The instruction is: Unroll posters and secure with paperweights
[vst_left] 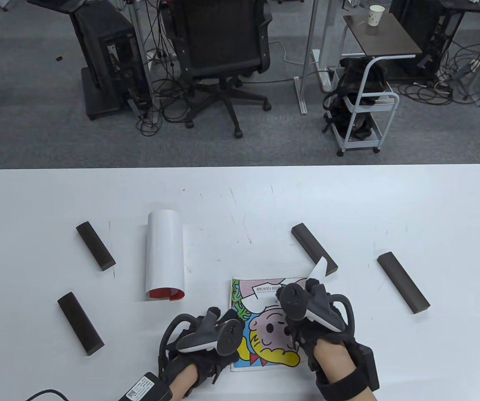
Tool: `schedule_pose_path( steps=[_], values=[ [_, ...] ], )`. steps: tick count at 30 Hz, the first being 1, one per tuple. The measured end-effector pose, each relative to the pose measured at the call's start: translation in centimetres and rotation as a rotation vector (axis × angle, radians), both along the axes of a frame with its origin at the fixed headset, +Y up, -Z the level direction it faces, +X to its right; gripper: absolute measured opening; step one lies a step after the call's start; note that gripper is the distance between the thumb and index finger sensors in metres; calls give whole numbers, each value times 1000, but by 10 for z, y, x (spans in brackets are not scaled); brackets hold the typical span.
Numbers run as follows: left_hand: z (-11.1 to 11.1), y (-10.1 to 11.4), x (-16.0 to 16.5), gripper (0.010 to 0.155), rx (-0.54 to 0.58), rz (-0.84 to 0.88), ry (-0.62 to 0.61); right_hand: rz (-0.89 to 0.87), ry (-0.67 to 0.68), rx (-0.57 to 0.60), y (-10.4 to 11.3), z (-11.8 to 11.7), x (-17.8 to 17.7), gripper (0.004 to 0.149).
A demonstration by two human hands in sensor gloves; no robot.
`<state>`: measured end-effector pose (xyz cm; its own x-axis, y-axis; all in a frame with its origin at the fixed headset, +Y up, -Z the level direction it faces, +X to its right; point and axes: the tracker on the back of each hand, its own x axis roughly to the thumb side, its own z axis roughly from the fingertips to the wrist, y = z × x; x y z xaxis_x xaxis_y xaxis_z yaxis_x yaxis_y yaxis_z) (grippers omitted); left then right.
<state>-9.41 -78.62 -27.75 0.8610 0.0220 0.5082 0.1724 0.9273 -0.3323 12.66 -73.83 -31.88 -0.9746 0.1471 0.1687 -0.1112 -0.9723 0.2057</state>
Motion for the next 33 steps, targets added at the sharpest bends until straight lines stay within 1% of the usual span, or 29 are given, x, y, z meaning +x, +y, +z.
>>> schedule_pose_path(
  steps=[3, 4, 5, 8, 10, 11, 14, 15, 17, 19, 20, 22, 24, 26, 28, 31, 33],
  values=[
    [0, 0, 0, 69, -1, 1, 1, -85, -106, 51, 8, -1, 20, 44],
    [0, 0, 0, 69, -1, 1, 1, -103, -140, 48, 9, -1, 27, 48],
    [0, 0, 0, 69, -1, 1, 0, -115, -202, 43, 11, -2, 36, 53],
    [0, 0, 0, 70, -2, 2, 1, -171, -268, 10, 11, -3, 54, 55],
    [0, 0, 0, 69, -2, 2, 1, -229, -274, 3, 14, -2, 63, 55],
    [0, 0, 0, 69, -3, 2, 2, -261, -279, 12, 17, -1, 66, 55],
    [0, 0, 0, 69, -3, 3, 2, -409, -327, 80, 40, 0, 85, 57],
    [0, 0, 0, 70, -3, 3, 2, -451, -361, 98, 49, 0, 95, 57],
    [0, 0, 0, 69, -4, 3, 2, -501, -428, 131, 58, -1, 112, 58],
    [0, 0, 0, 69, -5, 5, 3, -538, -553, 143, 63, -3, 136, 59],
    [0, 0, 0, 69, -6, 4, 3, -539, -603, 131, 61, -4, 145, 61],
    [0, 1, -1, 70, -8, 5, 3, -537, -751, 67, 51, -6, 165, 63],
    [0, 0, 0, 69, -10, 5, 5, -539, -881, -24, 31, -11, 186, 69],
    [0, 0, 0, 70, -12, 4, 6, -492, -994, -126, 7, -14, 203, 76],
    [0, 0, 0, 69, -13, 4, 6, -422, -1083, -185, -13, -17, 215, 80],
    [0, 0, 0, 69, -13, 4, 7, -357, -1155, -272, -34, -22, 222, 84],
    [0, 0, 0, 69, -13, 5, 7, -261, -1174, -227, -33, -28, 221, 84]
  ],
)
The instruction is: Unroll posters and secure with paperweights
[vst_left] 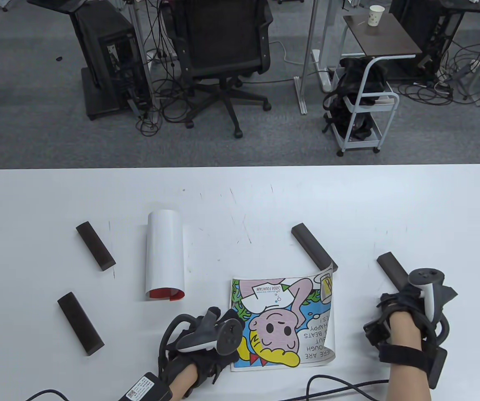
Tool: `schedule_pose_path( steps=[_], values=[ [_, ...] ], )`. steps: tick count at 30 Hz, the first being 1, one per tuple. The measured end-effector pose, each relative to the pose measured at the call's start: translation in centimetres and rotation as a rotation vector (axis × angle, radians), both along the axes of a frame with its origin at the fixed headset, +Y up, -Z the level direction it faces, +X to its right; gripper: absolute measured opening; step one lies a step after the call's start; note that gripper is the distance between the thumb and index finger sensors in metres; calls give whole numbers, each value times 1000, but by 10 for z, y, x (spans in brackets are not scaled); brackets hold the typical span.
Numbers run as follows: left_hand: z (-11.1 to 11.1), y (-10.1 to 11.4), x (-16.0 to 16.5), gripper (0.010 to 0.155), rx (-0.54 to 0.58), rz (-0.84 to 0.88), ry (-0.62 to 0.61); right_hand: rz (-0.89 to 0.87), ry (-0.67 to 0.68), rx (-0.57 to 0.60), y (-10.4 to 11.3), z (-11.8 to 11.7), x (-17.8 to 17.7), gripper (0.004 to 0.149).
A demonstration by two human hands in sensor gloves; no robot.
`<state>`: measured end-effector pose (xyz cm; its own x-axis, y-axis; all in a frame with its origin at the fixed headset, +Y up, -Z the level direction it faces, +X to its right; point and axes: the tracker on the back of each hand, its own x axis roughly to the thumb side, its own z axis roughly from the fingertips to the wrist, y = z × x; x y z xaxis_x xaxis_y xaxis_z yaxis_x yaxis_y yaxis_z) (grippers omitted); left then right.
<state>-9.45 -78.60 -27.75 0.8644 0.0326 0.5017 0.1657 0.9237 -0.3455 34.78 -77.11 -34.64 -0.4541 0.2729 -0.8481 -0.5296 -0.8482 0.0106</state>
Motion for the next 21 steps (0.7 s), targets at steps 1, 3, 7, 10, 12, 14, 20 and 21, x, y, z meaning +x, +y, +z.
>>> schedule_pose_path(
  steps=[1, 3, 7, 10, 12, 14, 20, 21],
  values=[
    [0, 0, 0, 69, 0, 0, 0, 64, -16, -15, 3, -3, 0, 85],
    [0, 0, 0, 69, 0, 1, 1, 97, -47, -64, 4, -8, 0, 83],
    [0, 0, 0, 69, 2, -2, -4, 175, -87, -80, 3, -12, 2, 73],
    [0, 0, 0, 70, -2, 1, 0, 211, -76, -100, 7, -14, 0, 71],
    [0, 0, 0, 69, 2, 0, -2, 189, -69, -82, 8, -12, 0, 72],
    [0, 0, 0, 69, -2, 3, 1, 190, -53, -48, 12, -7, -2, 72],
    [0, 0, 0, 69, -2, 2, 2, 166, 88, 83, 48, 8, -22, 72],
    [0, -1, 0, 69, -2, 2, 2, 169, 121, 114, 58, 10, -28, 72]
  ],
)
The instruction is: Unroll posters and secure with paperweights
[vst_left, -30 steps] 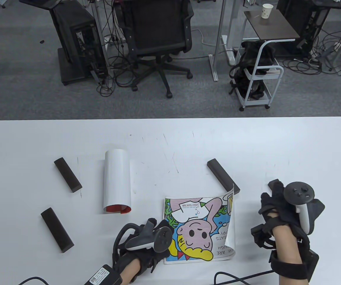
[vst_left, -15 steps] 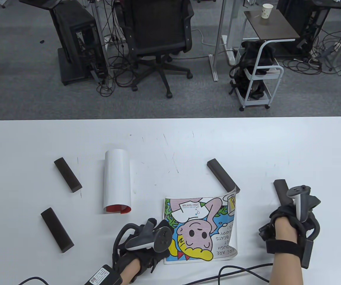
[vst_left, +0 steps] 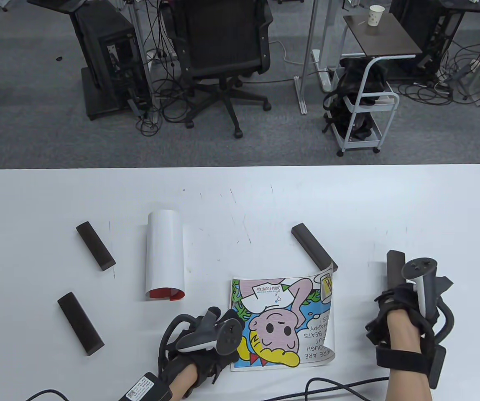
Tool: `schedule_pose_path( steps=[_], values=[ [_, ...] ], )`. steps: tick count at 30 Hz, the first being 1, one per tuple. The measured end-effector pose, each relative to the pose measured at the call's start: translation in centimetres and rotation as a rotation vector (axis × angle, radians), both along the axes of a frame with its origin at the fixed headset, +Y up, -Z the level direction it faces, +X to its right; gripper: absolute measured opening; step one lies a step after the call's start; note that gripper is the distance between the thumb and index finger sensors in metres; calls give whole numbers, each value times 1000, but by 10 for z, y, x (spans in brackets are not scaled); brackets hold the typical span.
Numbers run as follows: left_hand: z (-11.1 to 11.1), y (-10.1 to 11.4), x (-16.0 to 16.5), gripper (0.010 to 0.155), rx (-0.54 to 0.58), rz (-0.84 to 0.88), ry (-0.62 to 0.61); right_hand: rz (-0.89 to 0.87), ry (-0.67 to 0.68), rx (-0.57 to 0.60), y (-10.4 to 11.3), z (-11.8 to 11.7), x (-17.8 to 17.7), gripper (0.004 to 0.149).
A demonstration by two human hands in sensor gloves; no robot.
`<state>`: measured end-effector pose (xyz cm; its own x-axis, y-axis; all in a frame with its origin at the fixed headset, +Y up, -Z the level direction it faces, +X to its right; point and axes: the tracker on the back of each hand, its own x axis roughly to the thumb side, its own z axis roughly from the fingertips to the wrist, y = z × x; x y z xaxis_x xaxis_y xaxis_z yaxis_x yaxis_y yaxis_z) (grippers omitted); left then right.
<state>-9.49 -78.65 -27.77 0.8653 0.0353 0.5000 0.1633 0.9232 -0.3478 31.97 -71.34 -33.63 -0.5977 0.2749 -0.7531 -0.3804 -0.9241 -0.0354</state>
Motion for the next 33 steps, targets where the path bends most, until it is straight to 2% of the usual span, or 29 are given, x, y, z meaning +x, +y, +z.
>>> schedule_pose_path(
  steps=[4, 7, 11, 15, 18, 26, 33],
  values=[
    [0, 0, 0, 69, -3, 4, 3, 36, 203, 109, 47, 13, -38, 72],
    [0, 0, 0, 69, -2, 3, 3, 64, 355, 150, 71, 24, -75, 72],
    [0, 0, -1, 69, -2, 3, 3, 105, 495, 123, 79, 35, -117, 73],
    [0, 0, -1, 69, -3, 3, 3, 144, 606, 14, 63, 39, -153, 72],
    [-1, 0, -1, 70, -3, 3, 4, 158, 610, -73, 46, 38, -159, 72],
    [-1, 0, -1, 69, -3, 5, 5, 163, 436, -252, -2, 38, -126, 71],
    [-1, 0, -1, 69, -4, 6, 4, 180, 330, -344, -29, 43, -100, 70]
  ],
)
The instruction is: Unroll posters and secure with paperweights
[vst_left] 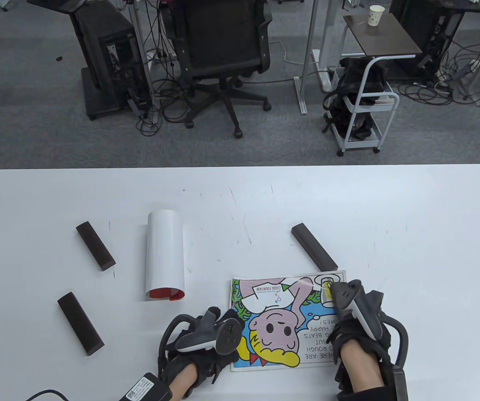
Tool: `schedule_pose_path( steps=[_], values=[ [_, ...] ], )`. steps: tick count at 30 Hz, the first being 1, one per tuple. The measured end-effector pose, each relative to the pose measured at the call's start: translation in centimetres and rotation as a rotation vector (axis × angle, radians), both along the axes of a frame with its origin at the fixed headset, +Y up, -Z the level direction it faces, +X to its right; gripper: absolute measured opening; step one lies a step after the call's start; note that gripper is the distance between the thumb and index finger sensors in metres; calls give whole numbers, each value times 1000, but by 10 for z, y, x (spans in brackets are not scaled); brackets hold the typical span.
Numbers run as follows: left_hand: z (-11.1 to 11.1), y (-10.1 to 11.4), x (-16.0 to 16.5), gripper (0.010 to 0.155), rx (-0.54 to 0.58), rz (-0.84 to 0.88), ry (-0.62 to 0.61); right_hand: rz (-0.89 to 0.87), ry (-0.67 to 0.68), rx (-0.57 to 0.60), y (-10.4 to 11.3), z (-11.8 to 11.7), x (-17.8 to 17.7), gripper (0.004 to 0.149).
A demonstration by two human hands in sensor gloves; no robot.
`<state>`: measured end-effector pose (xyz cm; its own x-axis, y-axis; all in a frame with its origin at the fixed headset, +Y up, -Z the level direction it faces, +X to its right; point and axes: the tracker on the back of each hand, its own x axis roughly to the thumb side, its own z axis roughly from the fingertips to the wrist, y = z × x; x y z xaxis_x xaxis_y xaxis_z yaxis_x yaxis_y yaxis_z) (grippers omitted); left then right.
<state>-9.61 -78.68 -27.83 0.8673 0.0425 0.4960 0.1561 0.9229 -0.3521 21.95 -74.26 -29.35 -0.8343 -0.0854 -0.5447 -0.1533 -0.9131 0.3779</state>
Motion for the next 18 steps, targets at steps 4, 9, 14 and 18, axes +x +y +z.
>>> schedule_pose_path(
  steps=[4, 9, 14, 18],
  values=[
    [0, 0, 0, 69, 0, 1, 0, 19, -18, -21, -11, 0, 5, 71],
    [0, 0, 0, 69, -1, 0, 0, -12, -39, -85, -14, -4, 8, 76],
    [0, 0, 0, 69, -1, -1, 0, -63, -44, 3, 23, -32, 5, 88],
    [0, 0, 0, 69, -1, -3, -1, -52, 10, 178, 60, -70, -13, 85]
  ],
)
